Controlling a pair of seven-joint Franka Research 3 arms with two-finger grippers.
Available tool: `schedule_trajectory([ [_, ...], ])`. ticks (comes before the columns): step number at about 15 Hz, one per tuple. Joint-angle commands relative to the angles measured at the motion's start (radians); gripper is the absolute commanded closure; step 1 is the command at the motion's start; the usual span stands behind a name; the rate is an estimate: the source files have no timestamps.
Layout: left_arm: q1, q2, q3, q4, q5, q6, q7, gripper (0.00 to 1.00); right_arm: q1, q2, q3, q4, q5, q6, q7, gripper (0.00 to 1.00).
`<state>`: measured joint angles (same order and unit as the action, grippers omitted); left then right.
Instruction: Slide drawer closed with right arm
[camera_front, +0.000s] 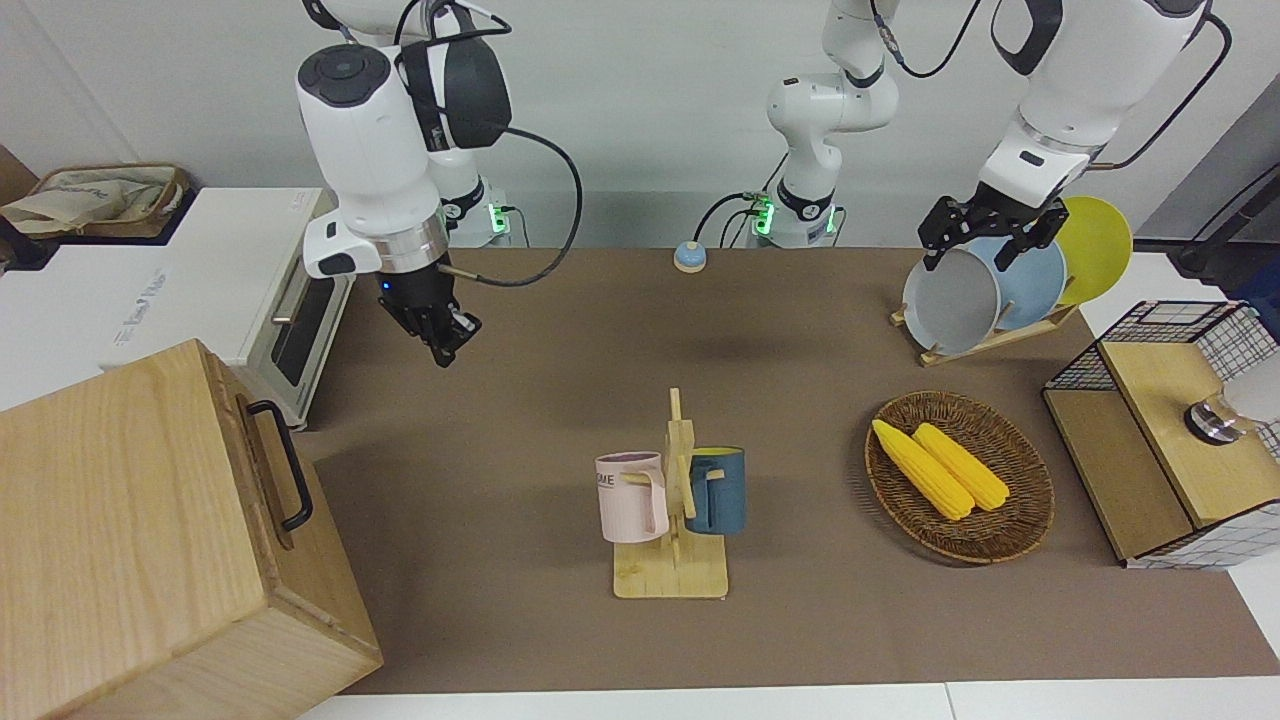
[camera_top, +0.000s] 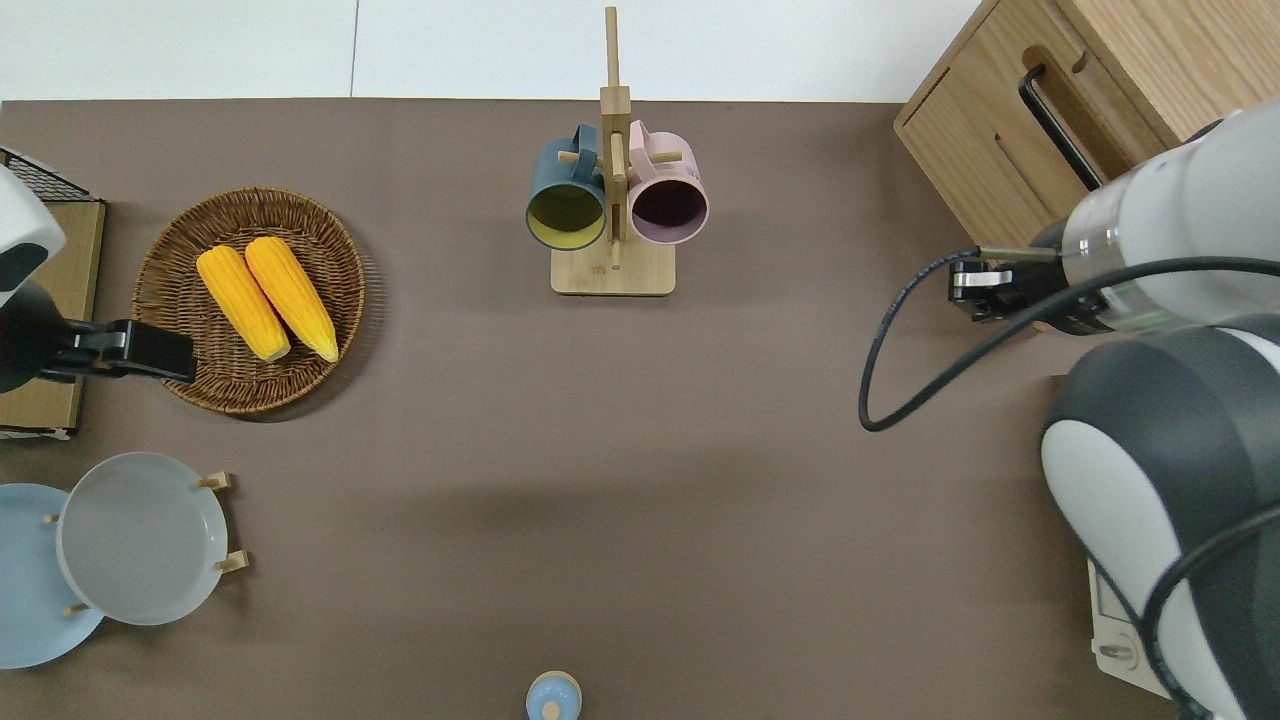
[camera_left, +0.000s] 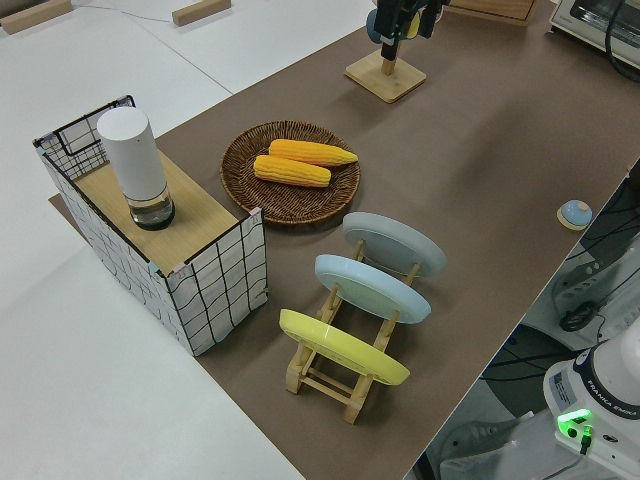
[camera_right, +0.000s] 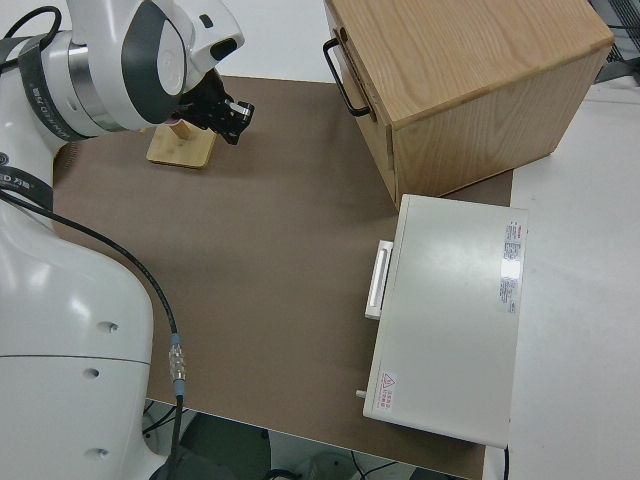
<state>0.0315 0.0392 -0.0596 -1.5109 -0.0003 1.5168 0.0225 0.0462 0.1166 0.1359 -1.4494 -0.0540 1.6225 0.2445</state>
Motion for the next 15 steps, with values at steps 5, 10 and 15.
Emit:
schedule_trajectory([
  [5, 0.004, 0.011, -0.006, 0.026, 0.017, -0.02, 0.01, 0.01, -0.019, -0.014, 0.005, -0.025, 0.034, -0.004, -0.125, 0.737],
  [10, 0.004, 0.011, -0.006, 0.026, 0.017, -0.02, 0.01, 0.01, -0.02, -0.014, 0.007, -0.022, 0.029, -0.009, -0.125, 0.017],
  [15, 0.004, 0.011, -0.006, 0.024, 0.017, -0.02, 0.01, 0.01, -0.032, -0.014, 0.005, -0.02, 0.03, -0.029, -0.137, 0.015],
])
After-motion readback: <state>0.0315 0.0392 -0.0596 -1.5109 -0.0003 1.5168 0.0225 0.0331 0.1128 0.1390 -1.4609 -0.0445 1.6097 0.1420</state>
